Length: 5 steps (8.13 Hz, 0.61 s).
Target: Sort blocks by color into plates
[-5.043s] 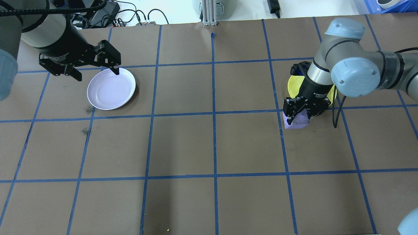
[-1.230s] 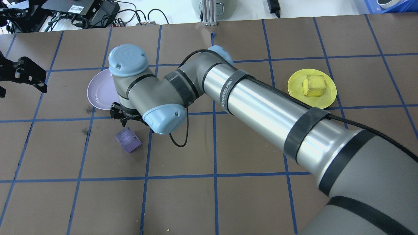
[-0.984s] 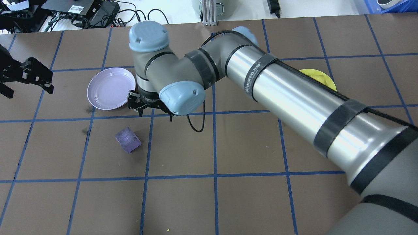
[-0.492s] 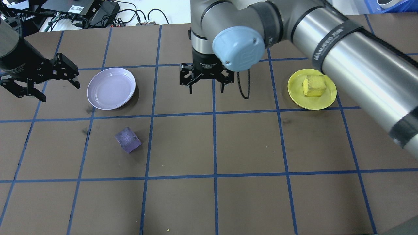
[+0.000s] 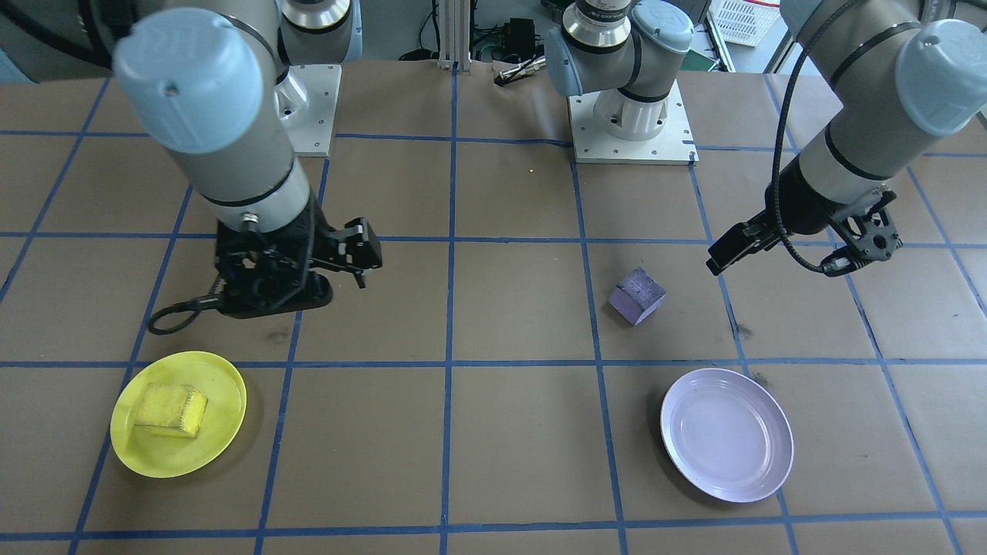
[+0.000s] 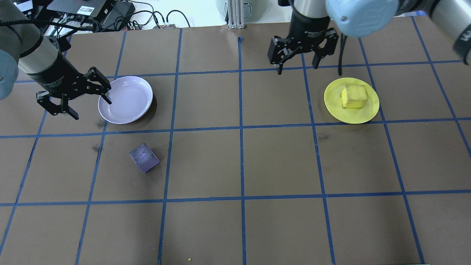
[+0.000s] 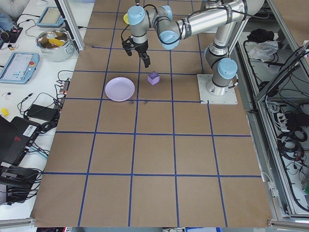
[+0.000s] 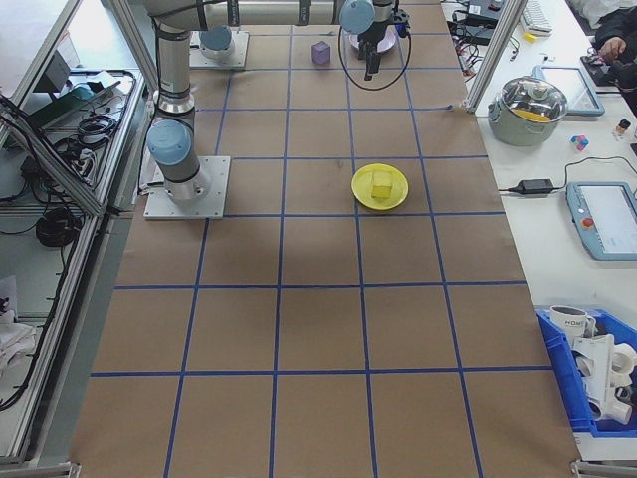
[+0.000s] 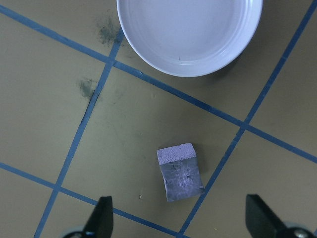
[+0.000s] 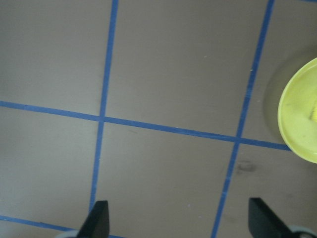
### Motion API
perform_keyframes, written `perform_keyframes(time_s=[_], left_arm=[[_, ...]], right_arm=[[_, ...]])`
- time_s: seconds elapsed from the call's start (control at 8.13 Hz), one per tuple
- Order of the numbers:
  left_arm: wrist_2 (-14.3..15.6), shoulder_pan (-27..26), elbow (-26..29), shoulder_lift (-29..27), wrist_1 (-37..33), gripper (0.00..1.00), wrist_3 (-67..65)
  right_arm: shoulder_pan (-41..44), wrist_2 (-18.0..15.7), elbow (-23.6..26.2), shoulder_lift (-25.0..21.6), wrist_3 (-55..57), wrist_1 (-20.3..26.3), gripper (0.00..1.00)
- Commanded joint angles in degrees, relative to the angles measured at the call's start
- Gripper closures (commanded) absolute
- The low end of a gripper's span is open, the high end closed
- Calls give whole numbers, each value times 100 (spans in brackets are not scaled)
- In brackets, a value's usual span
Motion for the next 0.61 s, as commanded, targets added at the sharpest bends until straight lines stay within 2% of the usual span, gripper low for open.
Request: perform_keyframes(time_s=[0.0,0.12,0.25,0.49], left_arm=[[142,-9,-64,-336,201,7,-708],[335,-17,-81,-372,184,4,-1732],[458,-78,-168,-390,184,5,-1968],[468,-533,-510,-442,219,17,-1971]], right_arm=[[-696,-164,93,-617,-784,444,0],[-863,-173,181,-828,-819,481,0],[-1021,-216,373,-1030,-837,464,1],[-1251,-278,1057,-1416,-828,158,4]])
